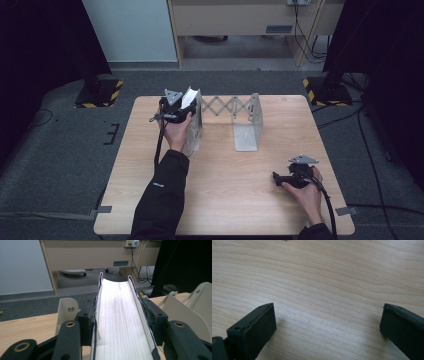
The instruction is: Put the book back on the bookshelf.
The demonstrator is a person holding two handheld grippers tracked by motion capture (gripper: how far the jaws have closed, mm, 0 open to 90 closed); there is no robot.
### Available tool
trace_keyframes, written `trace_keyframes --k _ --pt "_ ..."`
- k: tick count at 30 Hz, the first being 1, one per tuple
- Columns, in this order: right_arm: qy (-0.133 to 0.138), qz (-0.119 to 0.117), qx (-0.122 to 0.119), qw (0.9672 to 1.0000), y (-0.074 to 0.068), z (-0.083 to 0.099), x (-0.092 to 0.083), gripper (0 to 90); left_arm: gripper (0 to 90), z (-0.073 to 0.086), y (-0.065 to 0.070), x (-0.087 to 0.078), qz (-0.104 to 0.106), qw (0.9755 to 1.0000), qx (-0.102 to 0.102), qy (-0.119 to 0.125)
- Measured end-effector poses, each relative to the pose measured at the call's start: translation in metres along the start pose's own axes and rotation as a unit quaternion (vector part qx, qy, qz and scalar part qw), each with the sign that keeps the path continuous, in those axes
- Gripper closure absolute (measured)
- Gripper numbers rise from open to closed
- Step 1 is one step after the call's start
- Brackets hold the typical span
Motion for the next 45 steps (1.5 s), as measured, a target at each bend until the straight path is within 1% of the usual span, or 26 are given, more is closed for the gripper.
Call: trace_keyframes --k 1,4,7,8,9,12,14,17,18,20,21,22,24,25,26,27,28,32,35,40,41,44,45 --pt "0.0 -0.001 -0.001 1.0 0.0 0.0 0.0 0.9 49.0 0.0 0.0 0.0 0.0 1.0 0.0 0.001" --pt "0.0 -0.001 0.0 1.0 0.0 0.0 0.0 0.9 44.9 0.002 -0.001 -0.002 0.015 0.9999 -0.004 0.003" --pt "0.0 0.0 0.0 1.0 0.0 0.0 0.0 0.9 39.2 0.005 -0.006 -0.011 0.031 0.9993 -0.01 0.018" --pt "0.0 0.0 0.0 1.0 0.0 0.0 0.0 0.9 36.6 0.007 -0.007 -0.015 0.036 0.999 -0.013 0.02" --pt "0.0 -0.001 0.0 1.0 0.0 0.0 0.0 0.9 36.1 0.008 -0.007 -0.017 0.04 0.999 -0.012 0.017" --pt "0.0 -0.001 0.0 1.0 0.0 0.0 0.0 0.9 36.0 0.018 -0.011 -0.03 0.046 0.9989 -0.003 0.01" --pt "0.0 -0.001 0.0 1.0 0.0 0.0 0.0 0.9 36.1 0.028 -0.013 -0.039 0.053 0.9986 0.0 0.006" --pt "0.0 -0.001 0.0 1.0 0.0 0.0 0.0 0.9 36.4 0.04 -0.017 -0.05 0.06 0.9982 -0.003 0.001" --pt "0.0 0.0 0.0 1.0 0.0 0.0 0.0 0.9 36.4 0.045 -0.017 -0.054 0.062 0.998 -0.008 0.001" --pt "0.0 -0.001 0.0 1.0 0.0 0.0 0.0 0.9 37.9 0.054 -0.018 -0.06 0.069 0.9976 -0.012 -0.007" --pt "0.0 0.0 -0.001 1.0 0.0 0.0 0.0 0.9 38.7 0.058 -0.018 -0.062 0.07 0.9975 -0.011 -0.008" --pt "0.0 0.0 0.0 1.0 0.0 0.0 0.0 0.9 40.2 0.063 -0.018 -0.063 0.069 0.9975 -0.005 -0.015" --pt "0.0 0.0 0.0 1.0 0.0 0.0 0.0 0.9 41.7 0.071 -0.019 -0.064 0.067 0.9973 0.005 -0.028" --pt "0.0 0.0 0.0 1.0 0.0 0.0 0.0 0.9 42.9 0.073 -0.019 -0.063 0.068 0.9972 0.007 -0.03" --pt "0.0 0.0 0.0 1.0 0.0 0.0 0.0 0.9 44.4 0.075 -0.02 -0.063 0.068 0.9972 0.007 -0.031" --pt "0.0 0.0 -0.001 1.0 0.0 0.0 0.0 1.0 48.0 0.077 -0.021 -0.063 0.065 0.9974 0.008 -0.03" --pt "0.0 0.0 -0.001 1.0 0.0 0.0 0.0 1.0 48.5 0.078 -0.021 -0.062 0.068 0.9973 0.004 -0.027" --pt "0.0 0.0 -0.001 1.0 0.0 0.0 0.0 1.0 48.8 0.079 -0.02 -0.062 0.066 0.9975 0.003 -0.023" --pt "0.0 0.0 -0.001 1.0 0.0 0.0 0.0 1.1 48.7 0.08 -0.019 -0.062 0.066 0.9976 -0.002 -0.019" --pt "0.0 0.0 -0.001 1.0 0.0 0.0 0.0 1.1 48.2 0.079 -0.009 -0.061 0.062 0.9979 -0.005 -0.021" --pt "0.0 0.0 -0.001 1.0 0.0 0.0 0.0 1.1 47.8 0.079 -0.008 -0.061 0.063 0.9978 -0.006 -0.021" --pt "0.001 0.001 -0.001 1.0 0.0 0.0 0.0 1.2 45.2 0.082 -0.006 -0.056 0.078 0.9967 -0.016 -0.015" --pt "0.001 0.001 -0.001 1.0 0.0 0.0 0.0 1.3 44.5 0.083 -0.005 -0.055 0.081 0.9964 -0.015 -0.016"
Point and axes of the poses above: each handheld gripper's, and its own axes: x roughly forward along the jaws, z roughly out of its underside, y roughly to its right, the point moved 1 cm from there along x, roughly forward along the jaws, and after that the axes turned 3 degrees about y, right-handed, at the moved point
